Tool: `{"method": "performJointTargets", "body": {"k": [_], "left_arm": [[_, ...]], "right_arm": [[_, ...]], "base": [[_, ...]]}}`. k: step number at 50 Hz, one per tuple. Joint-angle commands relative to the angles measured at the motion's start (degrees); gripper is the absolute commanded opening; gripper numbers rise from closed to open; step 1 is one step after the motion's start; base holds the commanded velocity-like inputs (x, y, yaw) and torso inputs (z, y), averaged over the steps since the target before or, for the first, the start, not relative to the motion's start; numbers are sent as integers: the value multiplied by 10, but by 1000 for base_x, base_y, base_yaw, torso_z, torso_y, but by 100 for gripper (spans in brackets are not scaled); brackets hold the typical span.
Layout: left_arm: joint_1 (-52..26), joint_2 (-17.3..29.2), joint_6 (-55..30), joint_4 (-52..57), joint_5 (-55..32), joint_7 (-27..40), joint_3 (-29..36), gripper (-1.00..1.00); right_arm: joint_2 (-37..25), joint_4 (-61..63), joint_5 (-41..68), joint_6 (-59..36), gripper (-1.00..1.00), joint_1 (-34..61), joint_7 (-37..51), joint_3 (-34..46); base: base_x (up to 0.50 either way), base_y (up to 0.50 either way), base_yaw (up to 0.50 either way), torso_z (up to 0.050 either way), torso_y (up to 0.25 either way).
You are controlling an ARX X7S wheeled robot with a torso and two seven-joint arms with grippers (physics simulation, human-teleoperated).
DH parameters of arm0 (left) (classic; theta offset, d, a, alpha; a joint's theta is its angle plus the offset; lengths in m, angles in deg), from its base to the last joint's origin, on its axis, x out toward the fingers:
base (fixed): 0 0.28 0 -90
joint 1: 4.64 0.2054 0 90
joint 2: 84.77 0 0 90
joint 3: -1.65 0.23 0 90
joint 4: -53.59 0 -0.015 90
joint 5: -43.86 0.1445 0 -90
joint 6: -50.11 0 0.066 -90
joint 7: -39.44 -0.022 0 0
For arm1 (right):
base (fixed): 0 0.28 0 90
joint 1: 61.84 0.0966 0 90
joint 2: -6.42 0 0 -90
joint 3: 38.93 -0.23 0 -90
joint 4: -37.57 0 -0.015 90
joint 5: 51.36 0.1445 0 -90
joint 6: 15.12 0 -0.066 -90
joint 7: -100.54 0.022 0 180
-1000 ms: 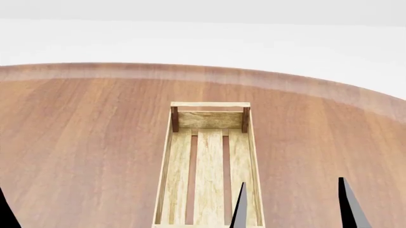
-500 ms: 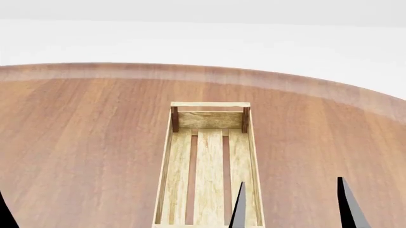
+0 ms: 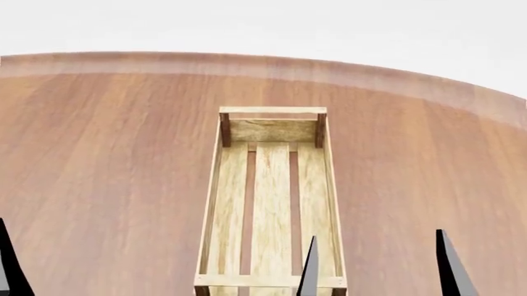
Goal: Stack the right bowl on the left bowl and place them in the tray.
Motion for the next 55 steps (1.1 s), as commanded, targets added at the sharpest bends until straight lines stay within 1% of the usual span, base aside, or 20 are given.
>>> {"method": "performJointTargets", "body": {"k": [1,24,29,42,45,50,51,55], "left_arm": [[1,-8,-6,2,14,-6,-11,100],[4,-3,7,-6,15,0,-9,100],[6,-3,16,-8,8,0,-11,100],[11,5,17,-22,22,6,-15,100],[16,11,18,-26,24,8,-23,100],[33,28,23,-53,5,10,-62,100],[38,33,32,-67,1,14,-80,100],[57,43,48,-112,-12,17,-115,100]], "right_arm": [[9,1,-12,-1,100,0,-8,-9],[4,-3,-12,3,100,0,-2,-6],[3,-4,-11,3,100,-1,-1,-5],[0,-4,-10,1,100,-1,2,-2],[-2,-3,-9,1,100,-1,3,-3],[-3,-4,-9,0,100,0,5,-5],[-2,-5,-10,1,100,0,5,-4],[-2,-7,-10,0,100,1,6,-2]], "base": [[0,0,0,0,-246],[0,0,0,0,-245],[0,0,0,0,-48],[0,0,0,0,0],[0,0,0,0,0],[0,0,0,0,0],[0,0,0,0,0],[0,0,0,0,0]]}}
